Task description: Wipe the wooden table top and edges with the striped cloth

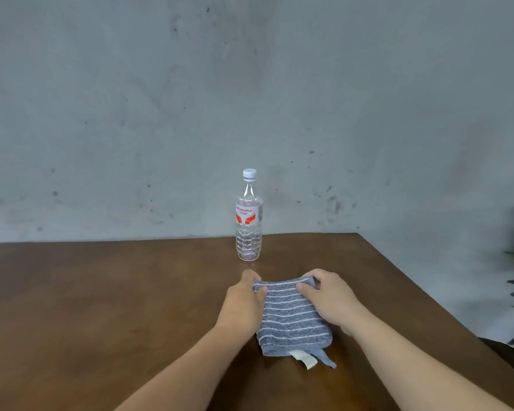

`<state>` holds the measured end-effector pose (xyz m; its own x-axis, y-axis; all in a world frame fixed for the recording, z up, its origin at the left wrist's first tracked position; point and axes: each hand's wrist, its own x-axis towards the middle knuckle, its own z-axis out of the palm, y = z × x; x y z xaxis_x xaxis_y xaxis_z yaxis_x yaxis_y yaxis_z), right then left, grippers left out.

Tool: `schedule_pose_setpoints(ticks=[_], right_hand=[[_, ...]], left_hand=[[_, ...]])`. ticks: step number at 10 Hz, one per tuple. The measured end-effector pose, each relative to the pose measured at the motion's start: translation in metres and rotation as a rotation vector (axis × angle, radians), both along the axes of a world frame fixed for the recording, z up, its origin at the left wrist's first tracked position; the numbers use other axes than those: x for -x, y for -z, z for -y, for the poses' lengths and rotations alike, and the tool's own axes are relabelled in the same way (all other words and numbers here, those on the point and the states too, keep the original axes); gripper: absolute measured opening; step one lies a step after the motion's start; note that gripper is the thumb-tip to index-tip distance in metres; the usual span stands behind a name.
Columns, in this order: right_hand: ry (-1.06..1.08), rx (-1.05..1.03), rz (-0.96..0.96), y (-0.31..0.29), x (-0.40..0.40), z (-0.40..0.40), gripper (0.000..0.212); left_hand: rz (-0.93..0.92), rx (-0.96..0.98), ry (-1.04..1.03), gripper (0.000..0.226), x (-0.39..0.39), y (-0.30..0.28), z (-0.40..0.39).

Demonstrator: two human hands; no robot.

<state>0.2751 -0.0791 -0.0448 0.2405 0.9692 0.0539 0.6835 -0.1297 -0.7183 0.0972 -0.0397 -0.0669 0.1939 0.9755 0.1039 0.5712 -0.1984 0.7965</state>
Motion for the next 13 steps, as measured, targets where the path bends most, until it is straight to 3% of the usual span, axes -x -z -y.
schedule_pose_setpoints(ticks=[1, 2, 3, 4, 5, 6, 7, 8, 9, 10, 11, 13], right_hand=[[0.027, -0.012, 0.085, 0.002, 0.000, -0.021, 0.026], [0.031, 0.029, 0.349, 0.005, 0.002, -0.023, 0.044], [-0.124, -0.023, 0.491, 0.014, 0.003, -0.017, 0.041], [-0.305, 0.058, 0.571, 0.022, 0.002, -0.011, 0.054], [-0.363, 0.179, 0.609, 0.027, 0.001, -0.005, 0.104], [-0.356, 0.223, 0.623, 0.032, 0.000, -0.006, 0.114], [-0.357, 0.253, 0.640, 0.034, -0.001, -0.006, 0.104], [-0.331, 0.286, 0.701, 0.034, 0.003, -0.007, 0.063], [-0.340, 0.298, 0.758, 0.030, 0.004, -0.008, 0.057], [-0.304, 0.217, 0.697, 0.024, 0.006, -0.007, 0.054], [-0.207, 0.031, 0.591, 0.010, 0.018, 0.002, 0.029], [-0.144, -0.136, 0.599, -0.022, 0.080, 0.028, 0.050]], left_hand=[[-0.098, -0.056, 0.007, 0.023, -0.003, 0.002, -0.015], [-0.401, -0.223, -0.034, 0.049, 0.003, 0.003, -0.022], [-0.477, -0.363, 0.020, 0.047, 0.004, 0.003, -0.020], [-0.600, -0.364, 0.223, 0.053, -0.005, 0.011, -0.009], [-0.751, -0.202, 0.358, 0.063, -0.003, 0.022, -0.004], [-0.844, -0.172, 0.398, 0.065, 0.002, 0.024, -0.008], [-0.901, -0.177, 0.414, 0.066, 0.002, 0.023, -0.011], [-0.893, -0.151, 0.409, 0.066, 0.001, 0.021, -0.010], [-0.865, -0.125, 0.397, 0.065, 0.000, 0.011, -0.004], [-0.640, -0.224, 0.284, 0.049, 0.015, -0.001, 0.007], [-0.409, -0.362, 0.086, 0.027, 0.047, -0.015, 0.027], [-0.205, -0.260, -0.145, 0.039, 0.123, -0.035, 0.061]])
